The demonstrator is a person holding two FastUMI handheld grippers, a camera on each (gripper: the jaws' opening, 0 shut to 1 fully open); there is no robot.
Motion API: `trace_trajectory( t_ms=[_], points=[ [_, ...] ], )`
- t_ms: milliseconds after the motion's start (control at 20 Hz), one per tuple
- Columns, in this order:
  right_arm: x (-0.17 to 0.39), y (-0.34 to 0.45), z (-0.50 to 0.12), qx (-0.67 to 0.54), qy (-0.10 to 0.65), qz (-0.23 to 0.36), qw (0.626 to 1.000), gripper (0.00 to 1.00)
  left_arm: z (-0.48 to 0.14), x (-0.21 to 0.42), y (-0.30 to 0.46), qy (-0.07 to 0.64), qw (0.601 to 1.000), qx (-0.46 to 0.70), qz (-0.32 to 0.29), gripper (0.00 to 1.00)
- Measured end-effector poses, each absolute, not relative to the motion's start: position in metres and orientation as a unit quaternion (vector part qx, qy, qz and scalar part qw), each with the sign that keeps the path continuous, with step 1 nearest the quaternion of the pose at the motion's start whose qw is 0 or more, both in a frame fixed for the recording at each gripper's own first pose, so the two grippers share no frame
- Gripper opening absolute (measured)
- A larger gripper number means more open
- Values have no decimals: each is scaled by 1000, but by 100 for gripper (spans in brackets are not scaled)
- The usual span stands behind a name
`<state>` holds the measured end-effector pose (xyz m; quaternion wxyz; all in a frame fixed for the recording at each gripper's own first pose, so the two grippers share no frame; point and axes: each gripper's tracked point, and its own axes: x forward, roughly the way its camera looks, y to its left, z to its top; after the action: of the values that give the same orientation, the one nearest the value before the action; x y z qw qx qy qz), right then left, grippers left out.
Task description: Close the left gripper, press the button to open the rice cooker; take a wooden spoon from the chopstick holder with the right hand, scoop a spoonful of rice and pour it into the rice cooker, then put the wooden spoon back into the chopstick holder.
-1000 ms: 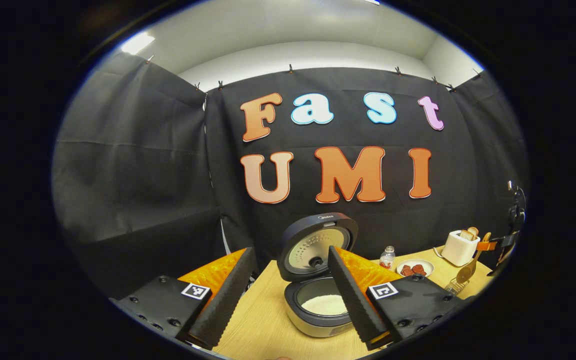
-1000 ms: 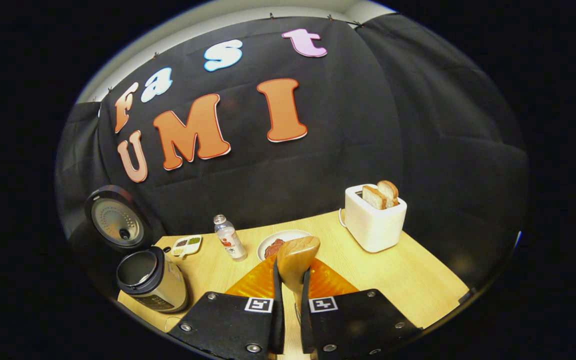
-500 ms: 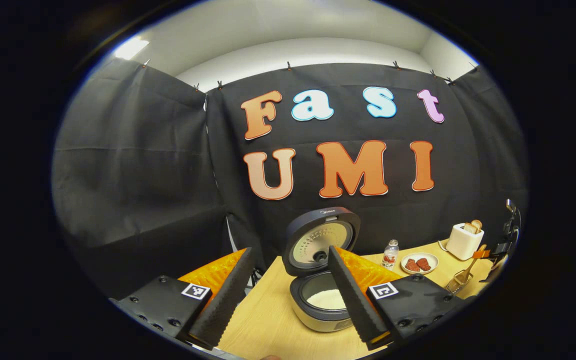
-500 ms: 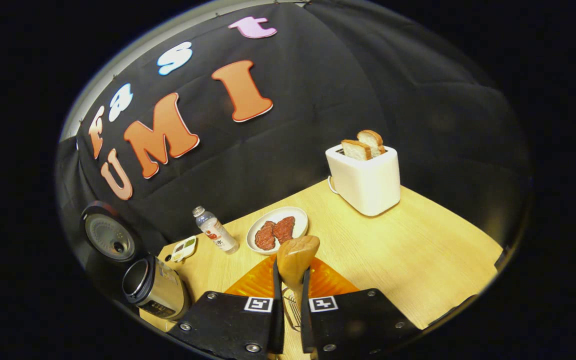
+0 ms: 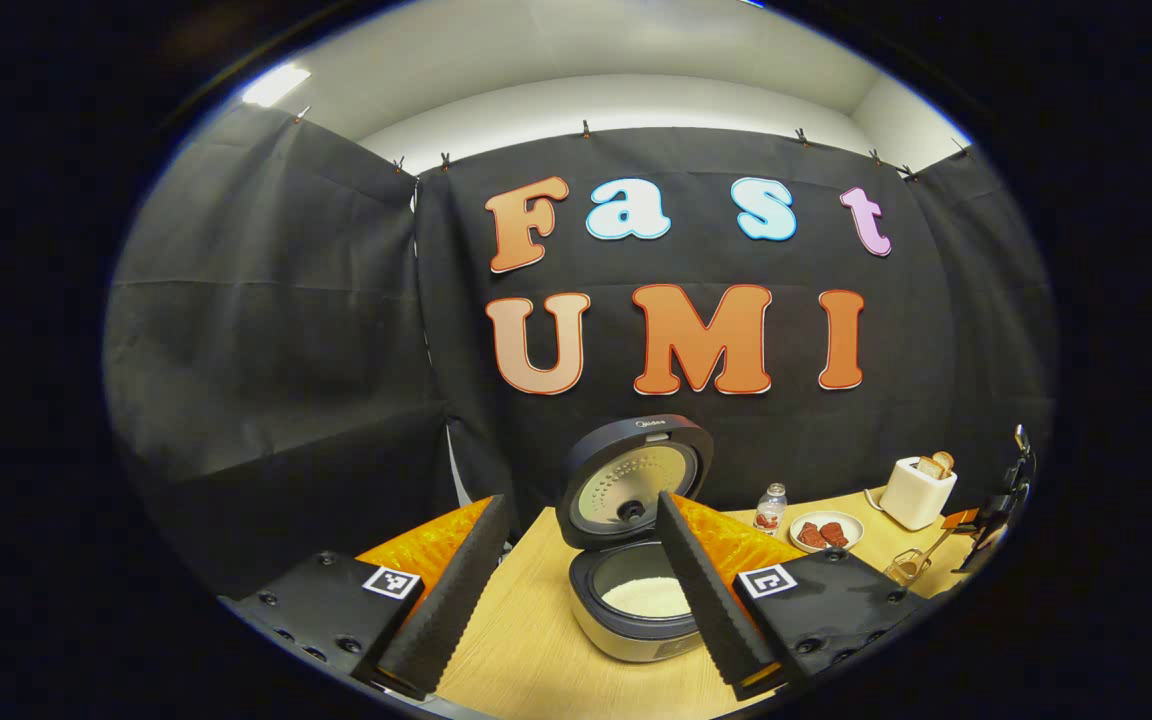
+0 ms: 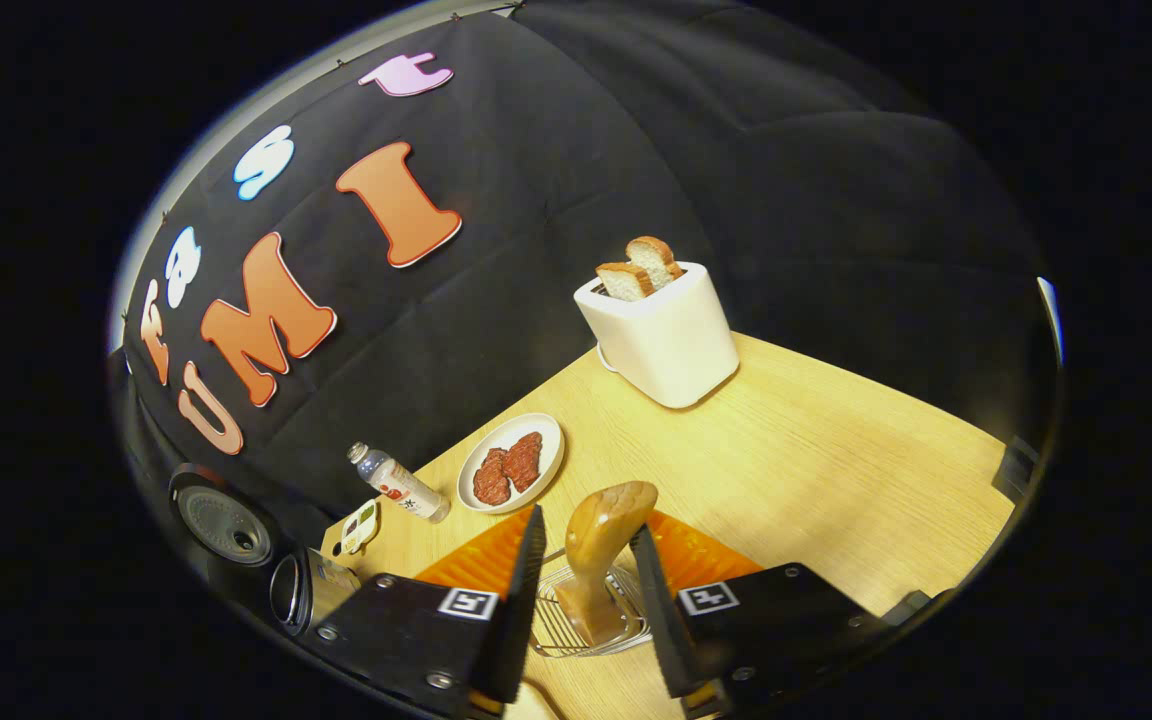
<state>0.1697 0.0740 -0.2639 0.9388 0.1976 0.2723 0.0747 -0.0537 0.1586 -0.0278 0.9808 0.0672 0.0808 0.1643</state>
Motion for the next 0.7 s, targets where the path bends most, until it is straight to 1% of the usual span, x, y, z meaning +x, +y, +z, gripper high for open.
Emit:
trace_trajectory(
  t_ms=[50,100,150,200,250,400,550,600,700],
  points=[
    [168,68,-258,192,270,69,941,54,-29,-52,157,83,982,62,160,100],
    [165,64,-250,184,265,66,944,73,-30,-50,154,87,983,57,155,100],
    [166,61,-239,176,256,65,948,81,-31,-46,152,89,983,52,150,100],
    [162,58,-226,160,247,65,953,95,-29,-42,152,90,984,48,147,100],
    [161,57,-215,144,236,67,959,95,-27,-38,150,88,985,45,144,97],
    [147,68,-173,99,206,83,970,95,-18,-18,145,87,986,50,130,97],
    [134,85,-135,41,171,103,979,95,5,8,145,75,989,39,122,97],
    [131,89,-126,18,162,102,981,95,15,23,146,70,990,28,120,100],
    [119,103,-110,-5,149,113,982,95,34,52,154,64,991,6,119,100]
  ],
)
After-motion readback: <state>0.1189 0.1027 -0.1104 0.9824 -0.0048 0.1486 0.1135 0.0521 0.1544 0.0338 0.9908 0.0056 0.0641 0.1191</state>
